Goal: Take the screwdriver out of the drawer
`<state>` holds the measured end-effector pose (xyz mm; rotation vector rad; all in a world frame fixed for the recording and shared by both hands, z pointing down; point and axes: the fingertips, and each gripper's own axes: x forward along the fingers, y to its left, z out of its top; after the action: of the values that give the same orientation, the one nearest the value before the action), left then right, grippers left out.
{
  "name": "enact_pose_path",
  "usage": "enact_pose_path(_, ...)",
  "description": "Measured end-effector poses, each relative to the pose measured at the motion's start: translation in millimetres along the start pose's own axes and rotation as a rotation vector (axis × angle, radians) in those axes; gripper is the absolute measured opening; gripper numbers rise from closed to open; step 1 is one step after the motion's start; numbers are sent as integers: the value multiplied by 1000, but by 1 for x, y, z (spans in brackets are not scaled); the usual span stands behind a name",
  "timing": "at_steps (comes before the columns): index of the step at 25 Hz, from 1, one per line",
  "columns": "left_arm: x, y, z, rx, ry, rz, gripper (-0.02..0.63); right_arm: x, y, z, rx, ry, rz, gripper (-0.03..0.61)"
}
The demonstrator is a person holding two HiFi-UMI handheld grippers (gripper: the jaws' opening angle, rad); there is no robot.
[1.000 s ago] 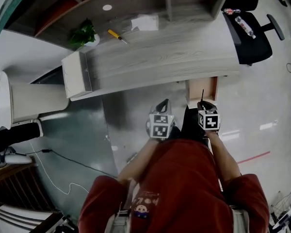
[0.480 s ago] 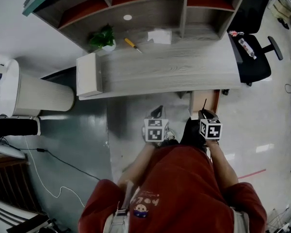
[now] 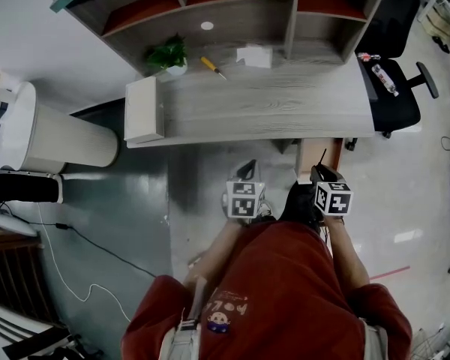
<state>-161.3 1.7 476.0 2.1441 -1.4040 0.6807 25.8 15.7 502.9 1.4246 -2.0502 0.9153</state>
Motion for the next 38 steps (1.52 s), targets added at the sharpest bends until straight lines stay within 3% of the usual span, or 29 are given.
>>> enact_pose_path(7,-9,0,11,37,-27,2,-2,-10,0,5,-1,-31,2,71)
enact_pose_path(38,-16,-2,12,37,-43,3,-2,-8,3,12,-29,-46,17,72)
